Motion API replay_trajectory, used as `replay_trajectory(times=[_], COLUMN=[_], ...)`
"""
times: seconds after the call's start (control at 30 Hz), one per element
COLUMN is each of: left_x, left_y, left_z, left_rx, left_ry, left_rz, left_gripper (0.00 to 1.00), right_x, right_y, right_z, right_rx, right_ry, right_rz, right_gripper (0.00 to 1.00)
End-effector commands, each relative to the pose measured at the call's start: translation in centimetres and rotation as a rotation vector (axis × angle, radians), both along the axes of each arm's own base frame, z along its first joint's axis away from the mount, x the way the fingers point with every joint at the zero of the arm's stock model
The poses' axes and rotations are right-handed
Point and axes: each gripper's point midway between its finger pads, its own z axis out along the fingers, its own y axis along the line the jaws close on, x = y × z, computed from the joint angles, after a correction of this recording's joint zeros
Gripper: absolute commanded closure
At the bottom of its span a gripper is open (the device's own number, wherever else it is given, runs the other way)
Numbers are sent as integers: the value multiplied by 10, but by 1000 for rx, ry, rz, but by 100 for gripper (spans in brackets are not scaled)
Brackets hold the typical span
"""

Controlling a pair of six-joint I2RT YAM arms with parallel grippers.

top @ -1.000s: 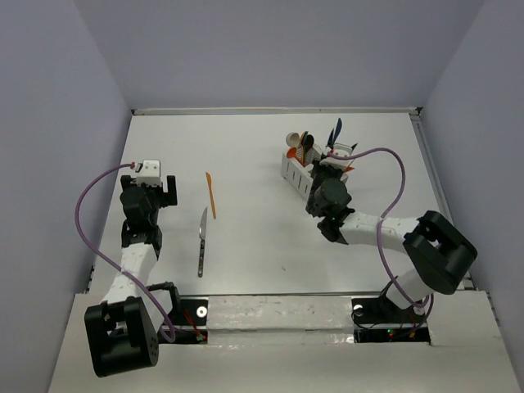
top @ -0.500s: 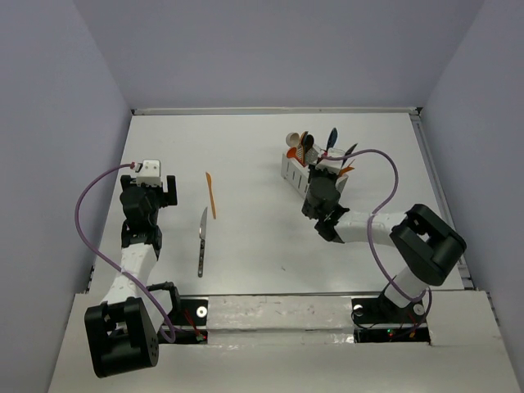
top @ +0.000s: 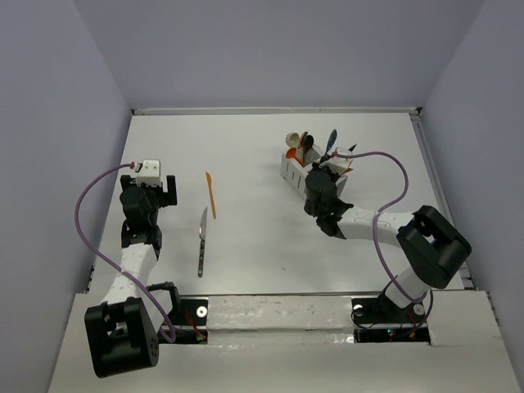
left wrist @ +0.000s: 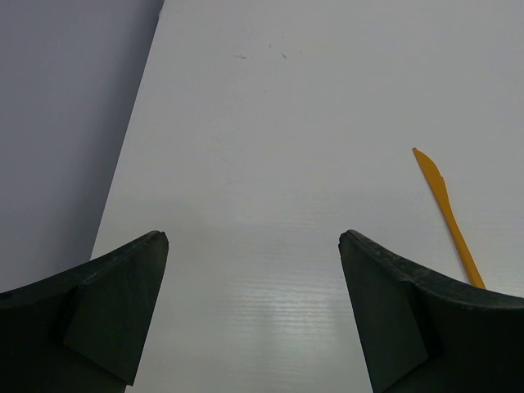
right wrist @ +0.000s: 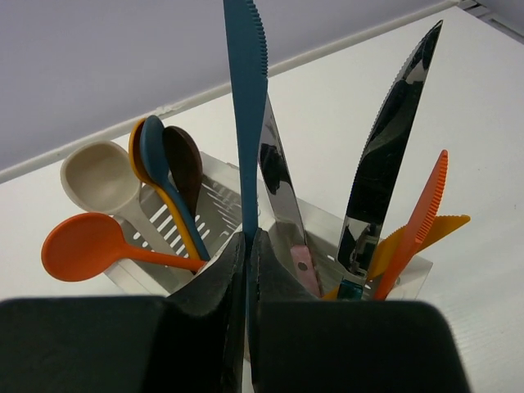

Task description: Sort the eating utensils into containers

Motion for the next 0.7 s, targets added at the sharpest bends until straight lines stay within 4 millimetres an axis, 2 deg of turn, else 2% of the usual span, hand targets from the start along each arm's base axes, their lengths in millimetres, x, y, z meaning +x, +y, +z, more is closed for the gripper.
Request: replay_trajectory(times=[0.0,0.07,0.13,0.17,0.27,0.3,0.4,0.5,0.53,0.63,0.67], left_x=[2,2,2,2,2,2,2,2,2,2,2], left_y=[1,1,1,1,1,1,1,1,1,0,0], left_z=[17,16,17,17,16,16,17,17,16,16,17], left_rx=[21,21,23,24,22,22,22,24,21,24,23], left_ry=[-74,-71,-74,-72,-71,-71,-72,-74,-71,-71,-72], left_rz=[-3,-3,-3,-4,-5,-5,-5,-7,-6,-8,-10], left_gripper=[1,1,1,1,1,1,1,1,1,1,1], right_x=[-1,-2,-4,-4,-6,-7,-11,-15,-17,-22,-21], right_y=[3,2,-1,-2,-8,-9,-14,-18,-20,-22,-14], right_z=[-10,-10,-7,-3,6,11,27,48,62,82,95], right_rx=[22,11,-10,-16,-61,-65,-86,-111,-128,-141,-133], right_ry=[17,24,28,24,25,19,3,-19,-34,-46,-64], right_rz=[8,13,5,2,-8,-9,-6,4,14,37,88], right_gripper=[100,100,86,72,57,50,39,33,32,31,31])
